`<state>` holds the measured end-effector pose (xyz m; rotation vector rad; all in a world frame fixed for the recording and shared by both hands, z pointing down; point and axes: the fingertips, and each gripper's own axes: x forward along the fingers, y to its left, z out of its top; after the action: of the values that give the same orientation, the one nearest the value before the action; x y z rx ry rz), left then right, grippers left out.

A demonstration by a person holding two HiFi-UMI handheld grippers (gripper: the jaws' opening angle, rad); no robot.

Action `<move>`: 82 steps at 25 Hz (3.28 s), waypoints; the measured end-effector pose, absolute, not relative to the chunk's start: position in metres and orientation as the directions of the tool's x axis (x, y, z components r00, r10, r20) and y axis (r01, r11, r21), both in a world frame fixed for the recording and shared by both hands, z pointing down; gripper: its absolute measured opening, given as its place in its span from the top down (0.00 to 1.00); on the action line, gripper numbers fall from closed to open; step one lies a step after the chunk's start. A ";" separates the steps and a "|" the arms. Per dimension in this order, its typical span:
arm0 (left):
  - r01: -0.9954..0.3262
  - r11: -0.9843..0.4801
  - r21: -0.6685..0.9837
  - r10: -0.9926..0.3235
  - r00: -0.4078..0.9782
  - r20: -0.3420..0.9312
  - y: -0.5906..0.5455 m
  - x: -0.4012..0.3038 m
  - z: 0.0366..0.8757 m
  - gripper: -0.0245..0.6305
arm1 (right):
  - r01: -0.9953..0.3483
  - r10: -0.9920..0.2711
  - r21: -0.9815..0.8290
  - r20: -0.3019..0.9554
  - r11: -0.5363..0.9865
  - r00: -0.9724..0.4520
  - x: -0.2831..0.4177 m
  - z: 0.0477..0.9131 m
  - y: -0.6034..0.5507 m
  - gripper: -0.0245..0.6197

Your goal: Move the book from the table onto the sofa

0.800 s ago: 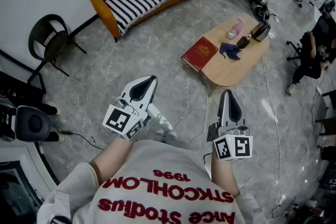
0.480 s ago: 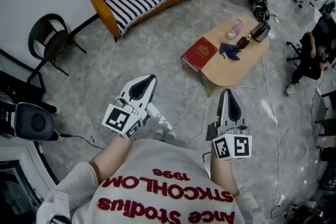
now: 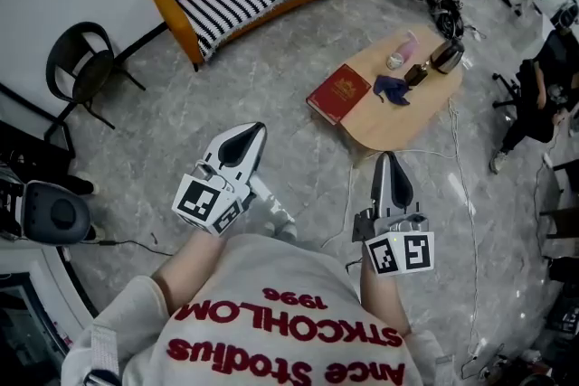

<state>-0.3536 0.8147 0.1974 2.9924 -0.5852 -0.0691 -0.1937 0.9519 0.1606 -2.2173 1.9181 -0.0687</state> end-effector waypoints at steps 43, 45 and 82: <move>-0.278 -0.951 0.134 -0.286 0.957 -0.047 0.604 -0.176 0.203 0.94 | -0.958 -0.975 -0.214 -0.072 -0.190 0.210 -0.036 0.167 0.760 0.92; -0.272 -0.953 0.135 -0.281 0.958 -0.053 0.587 -0.167 0.202 0.94 | -0.957 -0.974 -0.212 -0.073 -0.196 0.216 -0.030 0.166 0.745 0.92; -0.143 -0.972 0.189 -0.140 0.990 0.026 0.485 -0.091 0.268 0.94 | -0.905 -0.937 -0.244 0.066 -0.348 0.343 0.039 0.221 0.654 0.92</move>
<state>-0.0909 0.4851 0.2679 2.9424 -0.2111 0.0179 0.0393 0.6543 0.2206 -2.4358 1.6877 -0.2908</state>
